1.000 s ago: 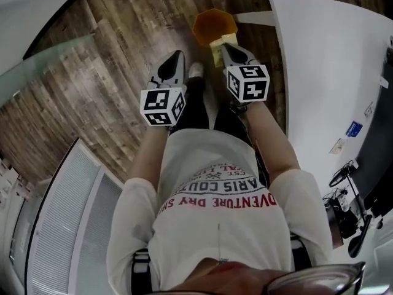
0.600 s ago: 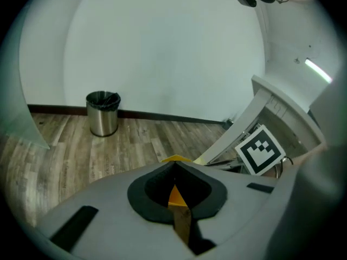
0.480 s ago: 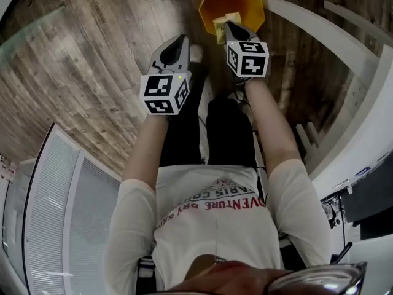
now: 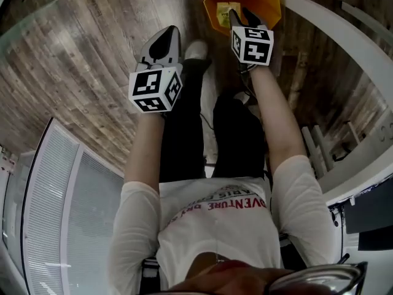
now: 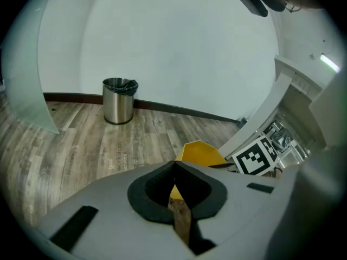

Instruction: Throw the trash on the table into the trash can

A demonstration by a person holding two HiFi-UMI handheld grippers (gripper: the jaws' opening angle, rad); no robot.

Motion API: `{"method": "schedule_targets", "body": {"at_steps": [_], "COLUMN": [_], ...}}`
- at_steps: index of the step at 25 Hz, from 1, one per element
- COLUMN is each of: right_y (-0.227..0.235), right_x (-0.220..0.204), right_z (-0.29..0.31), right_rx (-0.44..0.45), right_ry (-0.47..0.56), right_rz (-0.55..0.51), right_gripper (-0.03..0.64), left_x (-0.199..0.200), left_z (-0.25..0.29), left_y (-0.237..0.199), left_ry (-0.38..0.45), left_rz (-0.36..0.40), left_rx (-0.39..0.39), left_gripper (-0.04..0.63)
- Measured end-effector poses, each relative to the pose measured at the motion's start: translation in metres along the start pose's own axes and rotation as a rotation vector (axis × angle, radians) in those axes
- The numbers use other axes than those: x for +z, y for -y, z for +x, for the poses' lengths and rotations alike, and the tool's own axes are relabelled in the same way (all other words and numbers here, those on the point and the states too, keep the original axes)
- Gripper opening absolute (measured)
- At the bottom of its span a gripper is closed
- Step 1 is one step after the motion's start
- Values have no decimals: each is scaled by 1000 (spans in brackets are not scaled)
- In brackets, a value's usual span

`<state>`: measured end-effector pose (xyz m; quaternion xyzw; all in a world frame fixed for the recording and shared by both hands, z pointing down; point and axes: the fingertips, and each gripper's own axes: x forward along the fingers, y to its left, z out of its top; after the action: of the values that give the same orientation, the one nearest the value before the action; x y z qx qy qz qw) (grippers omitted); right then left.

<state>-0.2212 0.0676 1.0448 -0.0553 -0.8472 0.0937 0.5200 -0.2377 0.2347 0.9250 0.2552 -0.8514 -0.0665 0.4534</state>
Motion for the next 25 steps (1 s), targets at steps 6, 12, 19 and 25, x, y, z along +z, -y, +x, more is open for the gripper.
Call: {"method": "schedule_targets", "body": {"at_steps": [6,12,19,25], "right_y": [-20,-49,-56,-38], "right_x": [31,87,193,262], "right_z": [-49,-153,-320,-487], "right_rx": [29,28,34,-78], "right_ry": [20,125,325,501], "right_rz": [-10,58,65,102], "right_gripper": [121,37,26,26], "left_x": [28,88,211,303], "left_z": [-30,-90,-173,-249], "left_y": [32,83,179,288], "left_ry": [8,55,173,225], "left_rz": [0,44,174,292], "left_rx": [10,-24,-129,-305], "left_gripper": [23,23,23,23]}}
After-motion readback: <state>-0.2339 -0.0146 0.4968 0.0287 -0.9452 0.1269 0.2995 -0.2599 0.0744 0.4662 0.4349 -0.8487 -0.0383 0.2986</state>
